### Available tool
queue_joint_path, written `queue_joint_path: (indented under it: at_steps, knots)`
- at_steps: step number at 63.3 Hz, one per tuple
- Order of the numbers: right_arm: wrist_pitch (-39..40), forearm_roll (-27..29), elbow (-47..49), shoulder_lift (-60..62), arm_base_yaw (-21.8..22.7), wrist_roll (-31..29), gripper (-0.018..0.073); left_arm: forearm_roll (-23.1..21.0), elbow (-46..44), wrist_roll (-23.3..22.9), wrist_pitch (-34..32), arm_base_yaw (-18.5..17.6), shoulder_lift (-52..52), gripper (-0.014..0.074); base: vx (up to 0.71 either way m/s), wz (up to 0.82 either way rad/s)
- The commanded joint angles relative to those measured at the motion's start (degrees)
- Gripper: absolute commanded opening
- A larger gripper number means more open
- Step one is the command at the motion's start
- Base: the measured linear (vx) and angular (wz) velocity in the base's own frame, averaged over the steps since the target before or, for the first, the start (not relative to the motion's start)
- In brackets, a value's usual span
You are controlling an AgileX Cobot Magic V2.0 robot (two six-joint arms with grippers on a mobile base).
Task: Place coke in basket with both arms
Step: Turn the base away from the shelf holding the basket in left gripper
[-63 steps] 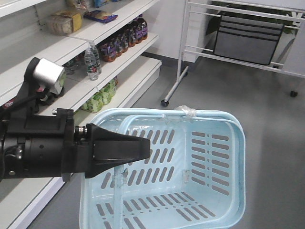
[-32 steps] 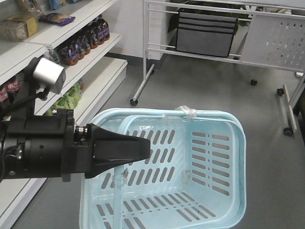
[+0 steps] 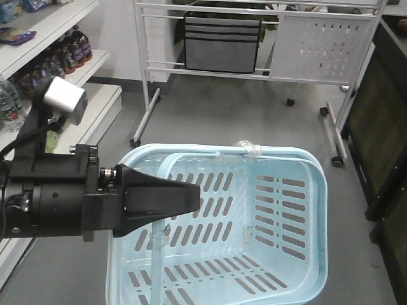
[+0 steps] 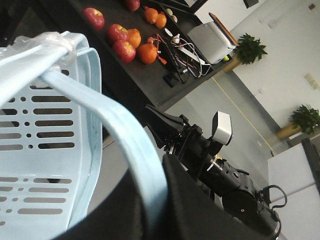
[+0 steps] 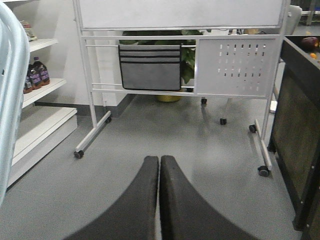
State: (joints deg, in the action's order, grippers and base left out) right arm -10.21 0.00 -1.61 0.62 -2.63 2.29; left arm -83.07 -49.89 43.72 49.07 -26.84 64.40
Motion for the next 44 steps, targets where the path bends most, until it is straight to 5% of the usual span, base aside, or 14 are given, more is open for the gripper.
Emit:
queue_joint_path:
  at_steps: [1,44]
  knots:
    - [4.2,-0.4,-0.6,1.0,0.2,-0.4,-0.0005,-5.0,-1.5,0.6,0.6,-0.2,-1.4,-0.0006,0.10,-0.37]
    - [4.2,-0.4,-0.6,1.0,0.2,-0.4,-0.0005,-5.0,-1.5,0.6,0.6,-0.2,-1.4,-0.0006,0.11,-0.38]
